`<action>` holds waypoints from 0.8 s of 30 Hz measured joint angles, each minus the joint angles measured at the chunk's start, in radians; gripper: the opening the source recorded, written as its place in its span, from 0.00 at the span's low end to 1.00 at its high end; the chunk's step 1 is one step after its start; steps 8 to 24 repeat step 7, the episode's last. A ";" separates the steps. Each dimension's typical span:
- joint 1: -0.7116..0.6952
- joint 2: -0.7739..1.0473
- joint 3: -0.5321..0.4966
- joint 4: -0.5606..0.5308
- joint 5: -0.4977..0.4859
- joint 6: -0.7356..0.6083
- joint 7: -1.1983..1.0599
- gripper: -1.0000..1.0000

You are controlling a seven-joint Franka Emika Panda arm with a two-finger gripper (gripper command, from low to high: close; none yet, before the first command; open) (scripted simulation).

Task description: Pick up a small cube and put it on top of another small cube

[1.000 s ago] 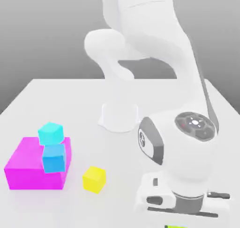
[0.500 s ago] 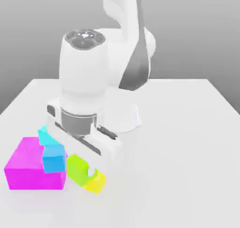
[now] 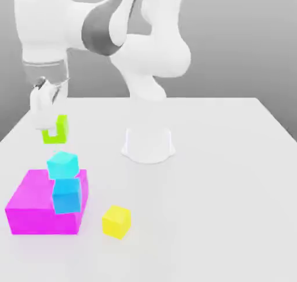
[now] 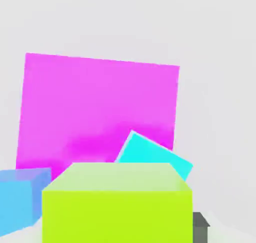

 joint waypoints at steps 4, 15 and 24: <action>-0.001 0.117 -0.012 -0.040 0.001 0.157 -0.002 1.00; -0.001 0.117 -0.012 -0.040 0.001 0.157 -0.002 1.00; -0.001 0.117 -0.012 -0.040 0.001 0.157 -0.002 1.00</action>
